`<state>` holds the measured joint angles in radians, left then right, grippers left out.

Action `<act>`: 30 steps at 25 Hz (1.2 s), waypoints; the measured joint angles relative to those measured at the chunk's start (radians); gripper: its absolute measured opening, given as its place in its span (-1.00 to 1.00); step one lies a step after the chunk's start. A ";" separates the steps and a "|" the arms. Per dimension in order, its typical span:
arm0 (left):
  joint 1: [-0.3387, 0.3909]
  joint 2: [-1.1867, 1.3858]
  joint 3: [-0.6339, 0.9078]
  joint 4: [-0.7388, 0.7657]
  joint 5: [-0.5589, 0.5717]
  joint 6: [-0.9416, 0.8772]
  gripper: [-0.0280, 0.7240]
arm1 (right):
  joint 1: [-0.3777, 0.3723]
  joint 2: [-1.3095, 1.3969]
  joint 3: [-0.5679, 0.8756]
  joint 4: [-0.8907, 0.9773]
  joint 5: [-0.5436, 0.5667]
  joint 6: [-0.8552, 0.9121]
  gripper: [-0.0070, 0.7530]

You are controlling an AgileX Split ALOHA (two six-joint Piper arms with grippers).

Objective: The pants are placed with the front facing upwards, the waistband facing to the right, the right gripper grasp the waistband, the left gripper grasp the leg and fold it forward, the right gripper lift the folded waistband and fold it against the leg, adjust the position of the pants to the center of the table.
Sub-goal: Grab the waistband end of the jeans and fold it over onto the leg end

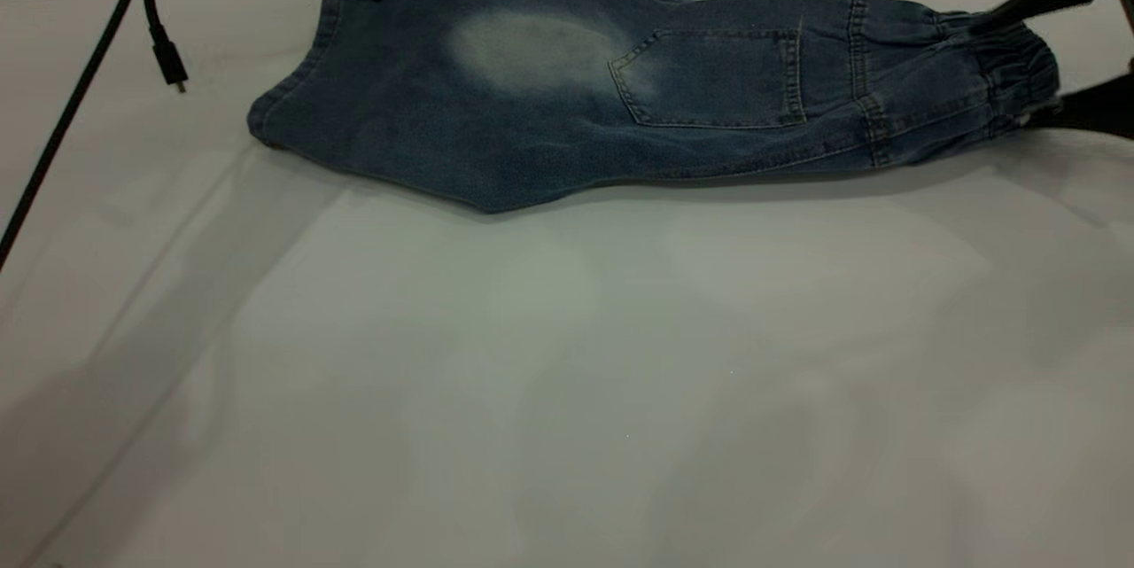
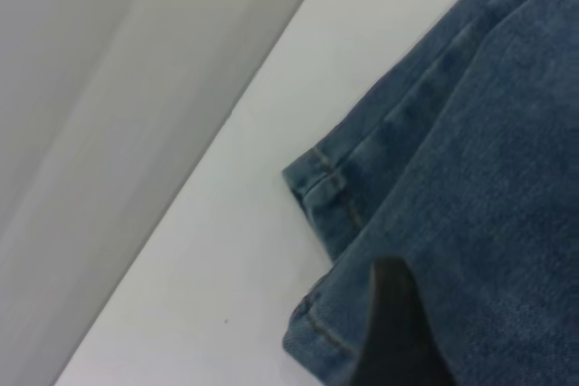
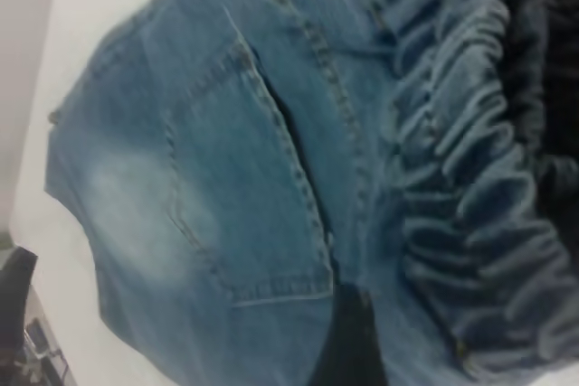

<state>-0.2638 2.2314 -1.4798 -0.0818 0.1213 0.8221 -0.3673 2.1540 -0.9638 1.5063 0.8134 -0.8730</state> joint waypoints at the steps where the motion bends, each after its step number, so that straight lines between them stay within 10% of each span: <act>1: 0.000 0.000 0.000 0.000 0.000 0.000 0.24 | 0.000 0.003 -0.009 -0.013 0.000 0.009 0.34; 16: 0.000 0.000 0.000 -0.004 -0.002 -0.002 0.23 | 0.010 0.013 -0.072 -0.107 0.046 0.155 0.78; 30: 0.000 0.000 0.000 -0.004 -0.008 -0.033 0.23 | 0.010 0.013 -0.072 -0.090 -0.072 0.296 0.71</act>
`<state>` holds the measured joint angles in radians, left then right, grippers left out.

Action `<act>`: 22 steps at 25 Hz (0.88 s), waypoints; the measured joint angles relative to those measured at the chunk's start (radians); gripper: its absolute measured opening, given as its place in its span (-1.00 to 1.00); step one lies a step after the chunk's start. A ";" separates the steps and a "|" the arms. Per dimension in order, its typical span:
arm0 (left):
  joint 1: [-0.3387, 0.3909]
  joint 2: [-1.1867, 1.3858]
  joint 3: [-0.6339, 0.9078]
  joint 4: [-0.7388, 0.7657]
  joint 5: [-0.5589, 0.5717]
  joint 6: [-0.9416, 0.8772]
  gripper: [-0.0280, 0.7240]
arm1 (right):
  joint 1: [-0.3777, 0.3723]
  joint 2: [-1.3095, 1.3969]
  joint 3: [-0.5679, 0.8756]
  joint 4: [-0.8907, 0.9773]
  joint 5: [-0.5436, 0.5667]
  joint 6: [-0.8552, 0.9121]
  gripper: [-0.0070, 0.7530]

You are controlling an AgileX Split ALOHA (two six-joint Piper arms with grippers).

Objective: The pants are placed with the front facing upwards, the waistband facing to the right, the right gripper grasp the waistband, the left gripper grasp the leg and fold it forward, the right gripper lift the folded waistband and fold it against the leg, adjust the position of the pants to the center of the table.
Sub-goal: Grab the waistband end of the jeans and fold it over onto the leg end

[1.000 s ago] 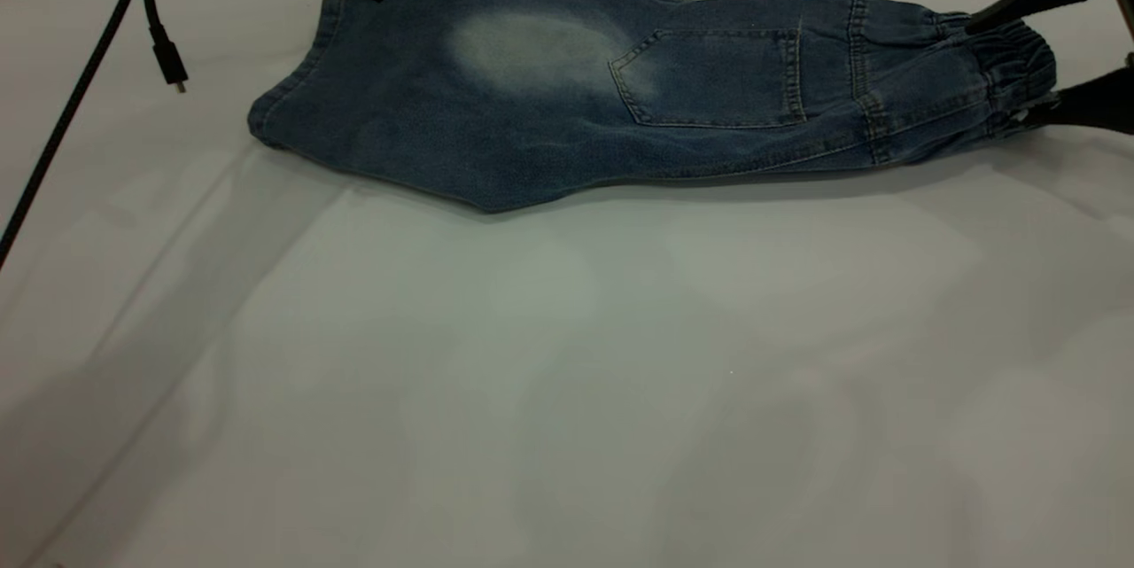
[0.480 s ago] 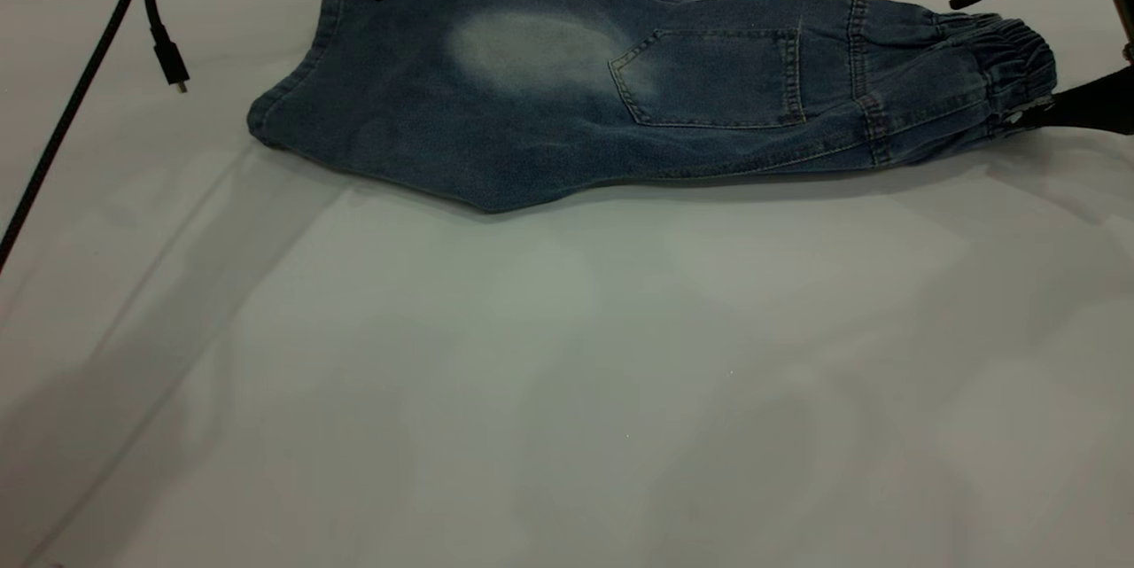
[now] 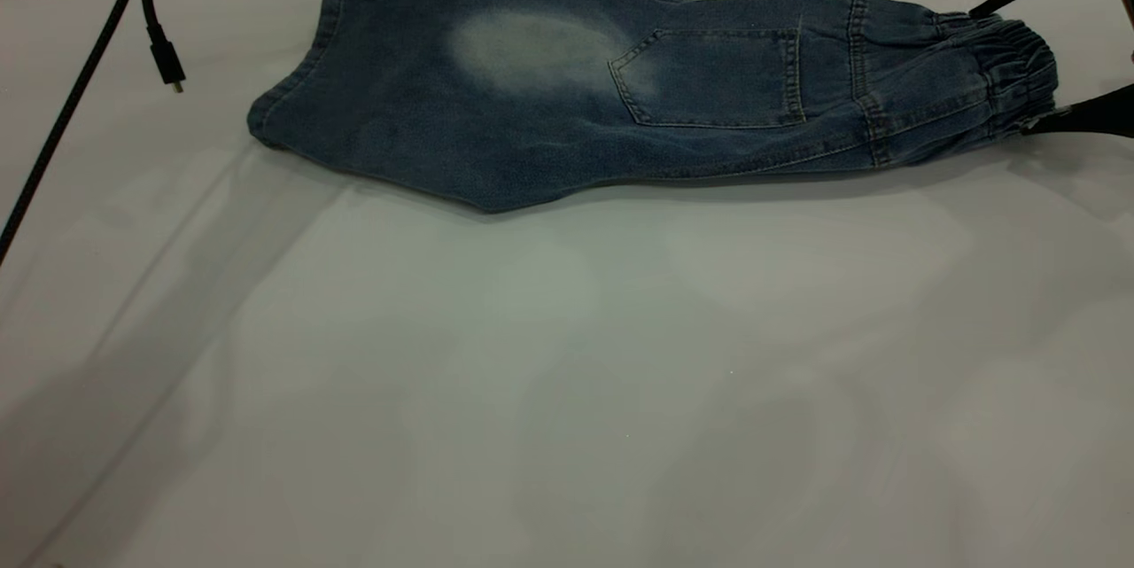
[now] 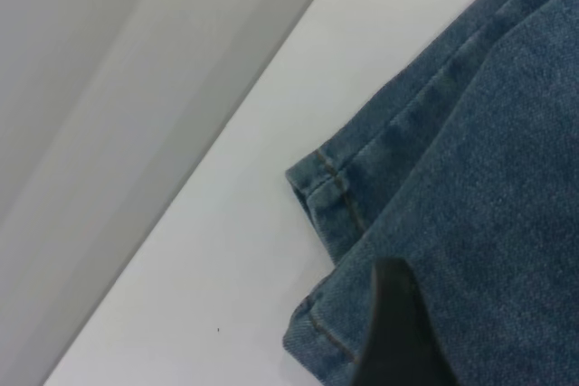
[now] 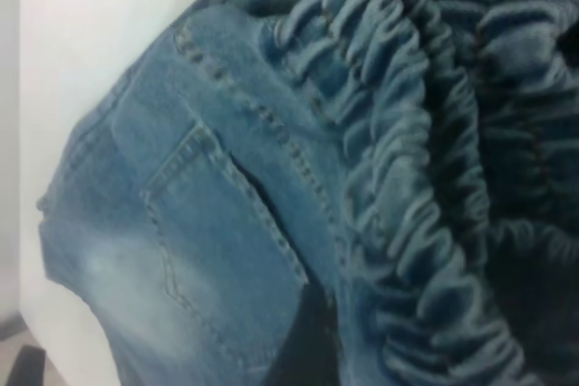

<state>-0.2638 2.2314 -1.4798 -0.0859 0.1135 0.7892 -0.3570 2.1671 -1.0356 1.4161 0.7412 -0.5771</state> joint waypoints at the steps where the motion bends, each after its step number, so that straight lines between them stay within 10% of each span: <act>1: 0.000 0.000 0.000 0.000 0.000 0.000 0.23 | 0.000 0.000 0.000 0.007 -0.011 0.000 0.71; 22: 0.000 0.000 0.000 0.000 0.006 0.001 0.23 | 0.000 0.067 0.000 0.152 0.034 -0.038 0.30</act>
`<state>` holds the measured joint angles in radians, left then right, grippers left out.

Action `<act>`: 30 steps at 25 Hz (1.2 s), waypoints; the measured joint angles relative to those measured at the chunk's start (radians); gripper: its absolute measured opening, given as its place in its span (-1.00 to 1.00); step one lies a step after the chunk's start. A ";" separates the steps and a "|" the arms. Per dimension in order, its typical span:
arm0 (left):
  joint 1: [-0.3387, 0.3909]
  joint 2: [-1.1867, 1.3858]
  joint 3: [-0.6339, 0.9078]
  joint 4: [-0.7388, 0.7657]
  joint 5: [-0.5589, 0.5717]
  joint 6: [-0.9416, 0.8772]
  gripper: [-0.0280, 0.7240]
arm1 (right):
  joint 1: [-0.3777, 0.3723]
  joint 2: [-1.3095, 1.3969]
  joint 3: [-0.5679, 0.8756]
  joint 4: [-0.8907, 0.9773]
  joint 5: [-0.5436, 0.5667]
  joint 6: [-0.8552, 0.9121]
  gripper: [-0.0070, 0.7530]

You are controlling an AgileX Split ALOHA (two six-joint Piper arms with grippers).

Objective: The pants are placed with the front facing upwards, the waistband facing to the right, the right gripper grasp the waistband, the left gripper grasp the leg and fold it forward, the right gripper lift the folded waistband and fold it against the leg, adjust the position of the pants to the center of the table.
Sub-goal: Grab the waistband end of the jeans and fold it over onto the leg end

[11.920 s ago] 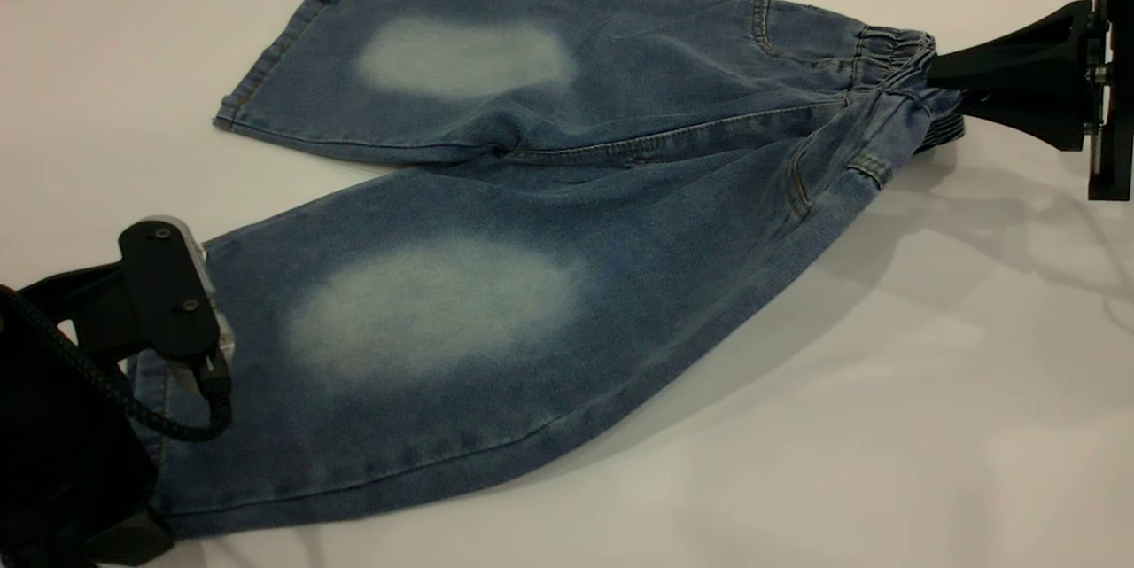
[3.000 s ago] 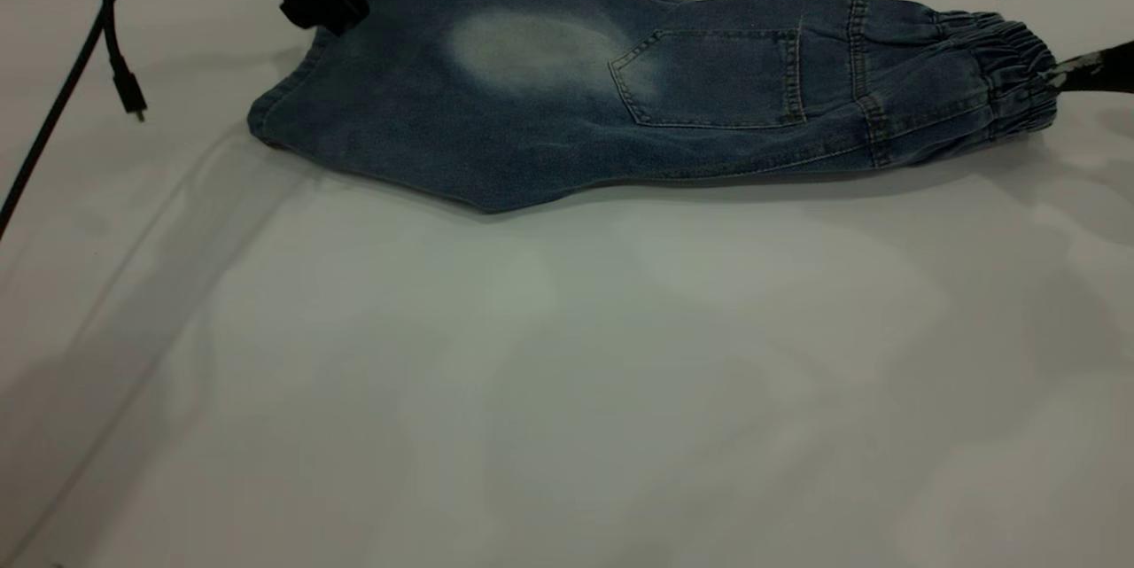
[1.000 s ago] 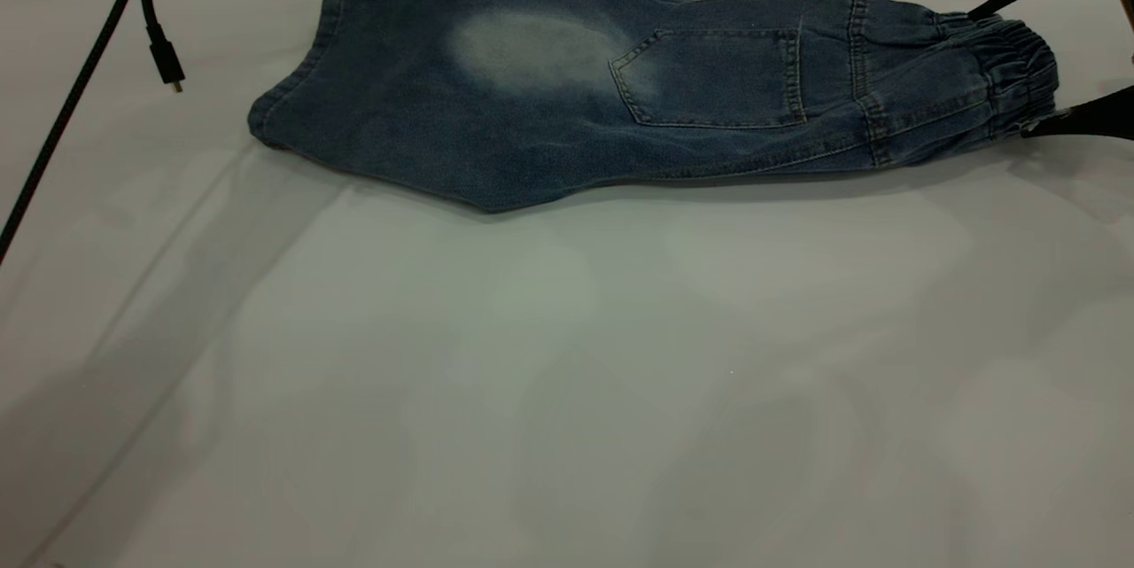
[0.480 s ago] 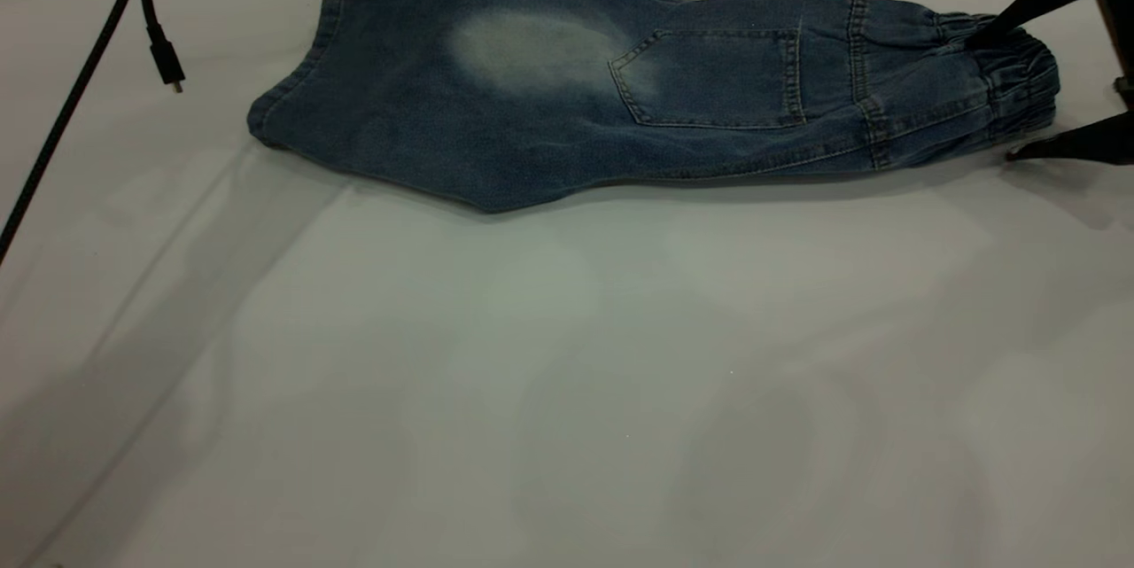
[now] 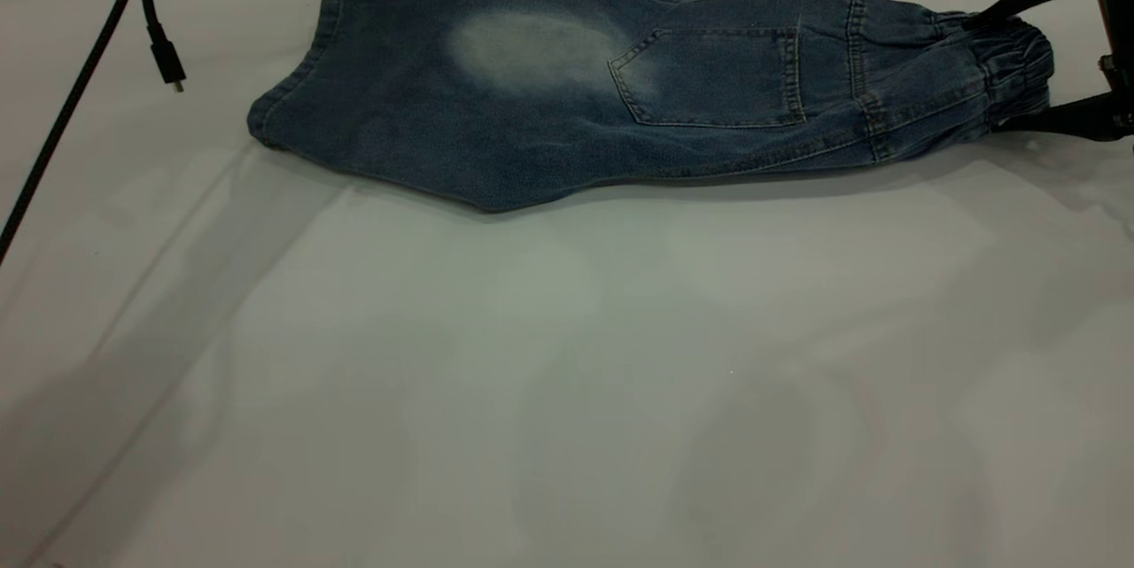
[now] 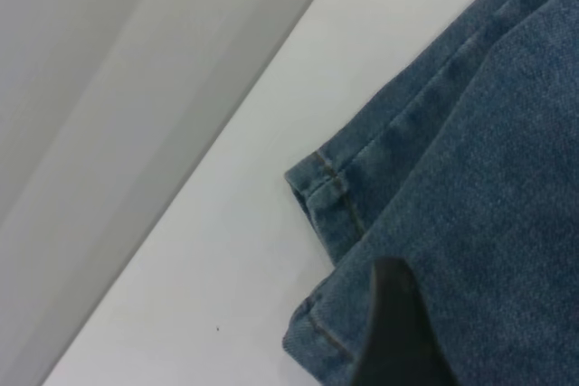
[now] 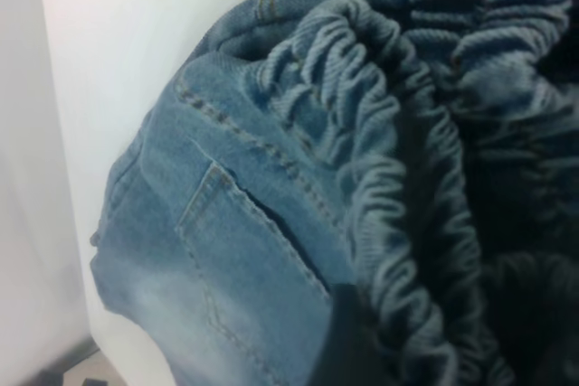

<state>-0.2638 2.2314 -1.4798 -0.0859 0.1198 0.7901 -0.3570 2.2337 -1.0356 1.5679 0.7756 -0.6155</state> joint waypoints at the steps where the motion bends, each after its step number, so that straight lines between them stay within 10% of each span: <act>1: 0.000 0.000 0.000 0.000 0.004 0.000 0.23 | 0.000 0.000 0.000 0.000 -0.005 0.000 0.22; 11: -0.062 0.001 0.001 0.004 0.079 -0.011 0.23 | 0.000 0.000 0.000 0.000 -0.015 0.000 -0.80; 30: -0.177 0.129 -0.001 -0.189 0.086 0.019 0.16 | -0.002 -0.046 0.000 -0.045 0.033 -0.227 -0.80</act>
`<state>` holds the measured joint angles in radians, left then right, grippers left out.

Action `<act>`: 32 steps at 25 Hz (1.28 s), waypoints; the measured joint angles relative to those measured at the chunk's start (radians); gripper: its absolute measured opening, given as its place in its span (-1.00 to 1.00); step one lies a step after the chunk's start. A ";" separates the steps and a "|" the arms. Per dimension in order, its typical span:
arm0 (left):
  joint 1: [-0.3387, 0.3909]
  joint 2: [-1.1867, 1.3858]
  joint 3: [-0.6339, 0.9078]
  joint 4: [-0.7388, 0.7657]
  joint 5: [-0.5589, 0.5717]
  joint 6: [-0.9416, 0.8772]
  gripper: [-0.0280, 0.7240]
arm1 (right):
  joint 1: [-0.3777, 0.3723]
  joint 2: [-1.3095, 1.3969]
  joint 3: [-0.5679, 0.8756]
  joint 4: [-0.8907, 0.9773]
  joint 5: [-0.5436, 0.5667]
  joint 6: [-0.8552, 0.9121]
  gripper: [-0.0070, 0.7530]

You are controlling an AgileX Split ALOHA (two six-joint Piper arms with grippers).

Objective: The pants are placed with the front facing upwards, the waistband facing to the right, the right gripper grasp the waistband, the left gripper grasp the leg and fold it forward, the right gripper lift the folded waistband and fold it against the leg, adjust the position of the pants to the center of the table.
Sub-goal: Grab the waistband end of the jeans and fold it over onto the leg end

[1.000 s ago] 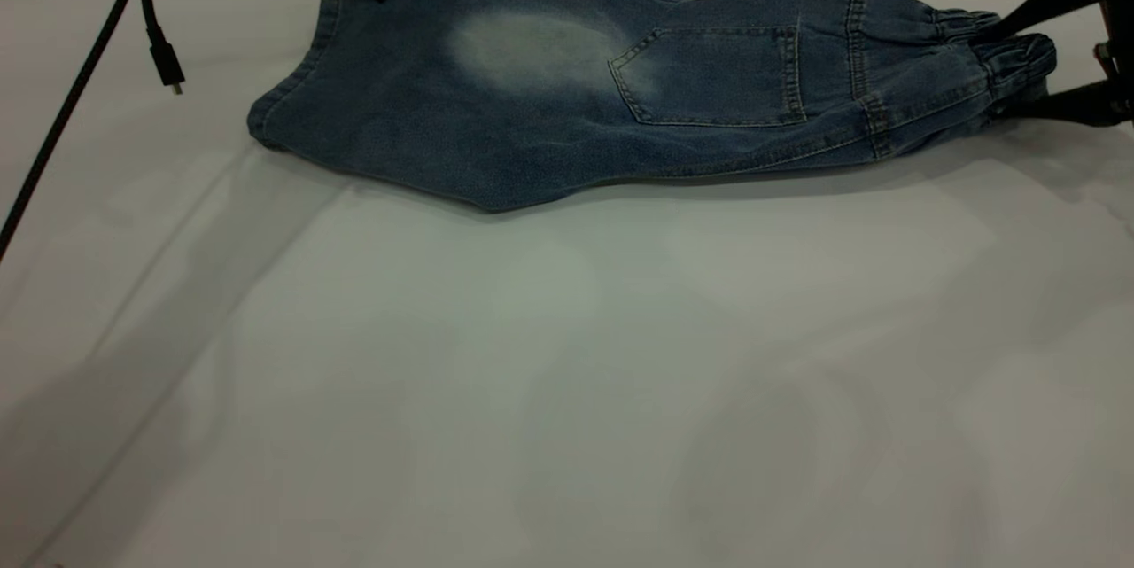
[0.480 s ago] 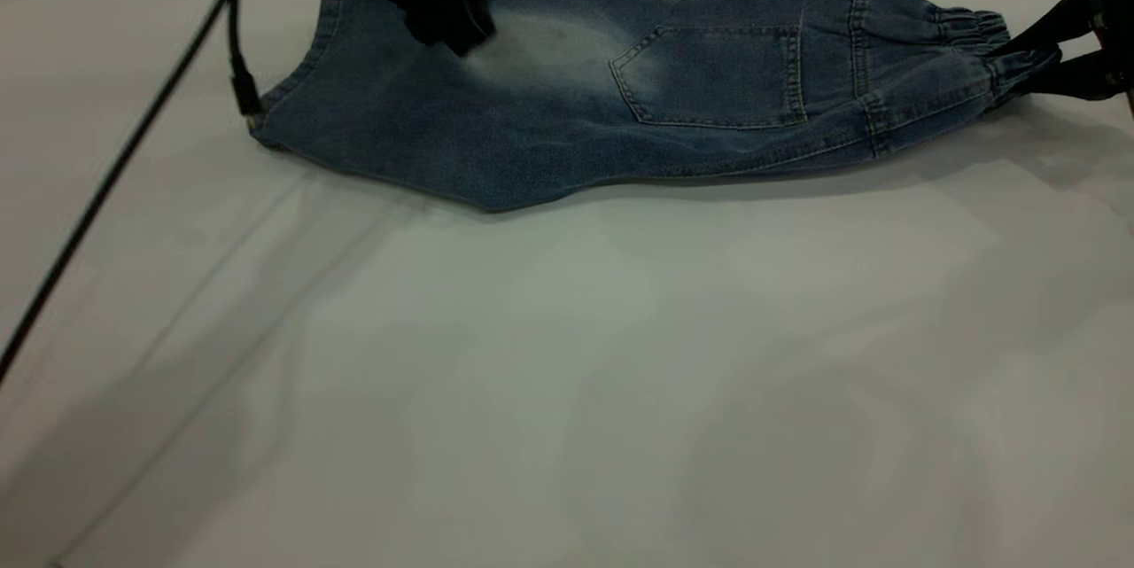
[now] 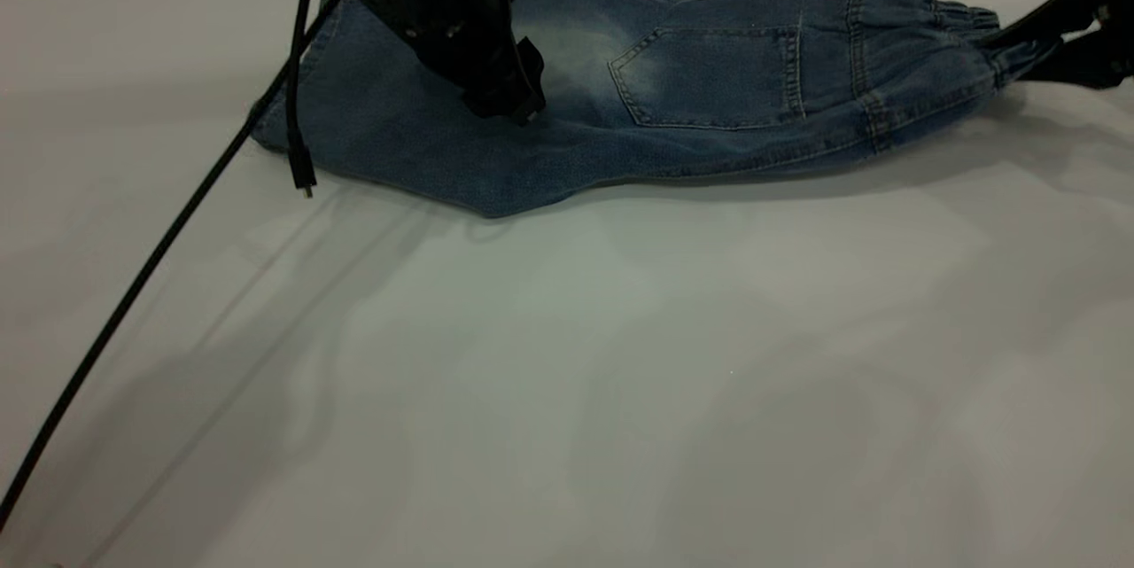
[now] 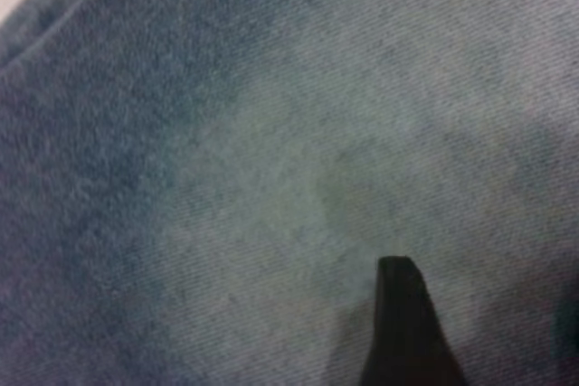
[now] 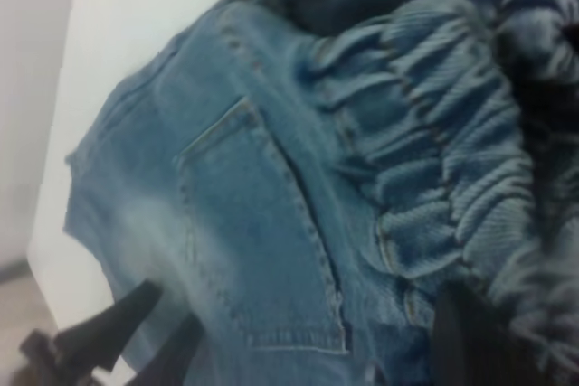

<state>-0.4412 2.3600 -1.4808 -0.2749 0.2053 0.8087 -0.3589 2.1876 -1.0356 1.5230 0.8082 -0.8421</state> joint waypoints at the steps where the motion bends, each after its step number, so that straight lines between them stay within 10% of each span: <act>1: 0.000 0.005 -0.001 -0.001 -0.001 0.000 0.15 | 0.000 -0.015 0.000 -0.009 -0.001 -0.009 -0.80; 24: -0.071 0.058 -0.002 -0.280 0.079 0.268 0.06 | 0.003 -0.216 0.000 -0.048 0.119 -0.056 -0.80; 32: -0.116 0.042 0.004 -0.344 0.134 0.334 0.06 | 0.107 -0.257 0.000 0.012 0.199 -0.098 -0.80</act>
<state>-0.5573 2.4022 -1.4773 -0.6192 0.3395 1.1423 -0.2515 1.9310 -1.0356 1.5352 1.0073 -0.9402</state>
